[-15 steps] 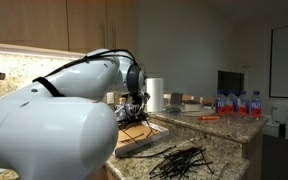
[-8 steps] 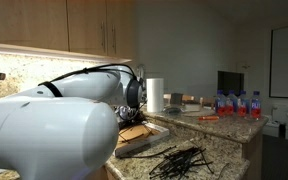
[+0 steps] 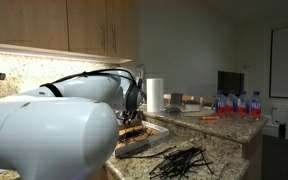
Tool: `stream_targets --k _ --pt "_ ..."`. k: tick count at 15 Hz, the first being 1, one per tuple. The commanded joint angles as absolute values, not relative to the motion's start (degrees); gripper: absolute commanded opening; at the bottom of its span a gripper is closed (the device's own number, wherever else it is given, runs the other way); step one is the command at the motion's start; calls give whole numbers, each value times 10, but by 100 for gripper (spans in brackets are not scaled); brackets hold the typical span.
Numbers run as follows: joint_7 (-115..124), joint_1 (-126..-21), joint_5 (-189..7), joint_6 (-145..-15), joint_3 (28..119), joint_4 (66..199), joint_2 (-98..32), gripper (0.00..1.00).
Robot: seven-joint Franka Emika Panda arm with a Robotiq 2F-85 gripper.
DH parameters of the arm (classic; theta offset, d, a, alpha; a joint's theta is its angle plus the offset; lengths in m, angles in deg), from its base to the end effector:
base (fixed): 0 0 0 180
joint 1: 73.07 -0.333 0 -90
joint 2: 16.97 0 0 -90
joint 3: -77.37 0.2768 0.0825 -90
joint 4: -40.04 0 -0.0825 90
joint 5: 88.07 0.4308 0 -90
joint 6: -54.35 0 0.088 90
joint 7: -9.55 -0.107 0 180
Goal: Put some zip ties in the box
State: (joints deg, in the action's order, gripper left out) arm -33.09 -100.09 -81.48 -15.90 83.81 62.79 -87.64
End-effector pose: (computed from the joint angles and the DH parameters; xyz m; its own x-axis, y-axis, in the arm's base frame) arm 0.6554 0.3901 0.2747 0.8807 -0.1982 -0.4302 -0.1726 -0.9801 0.0984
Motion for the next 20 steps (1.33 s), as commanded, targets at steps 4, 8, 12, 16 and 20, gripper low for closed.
stream_targets --k 4,8,12,16,20 --pt "-444 -973 -724 -174 885 585 -911 100" --pt "-524 -959 -710 -259 888 625 -891 100" --pt "-642 -954 -713 -275 885 632 -870 100" --pt "-739 -950 -716 -233 888 639 -850 100" --pt "-816 -957 -733 -266 871 625 -844 100"
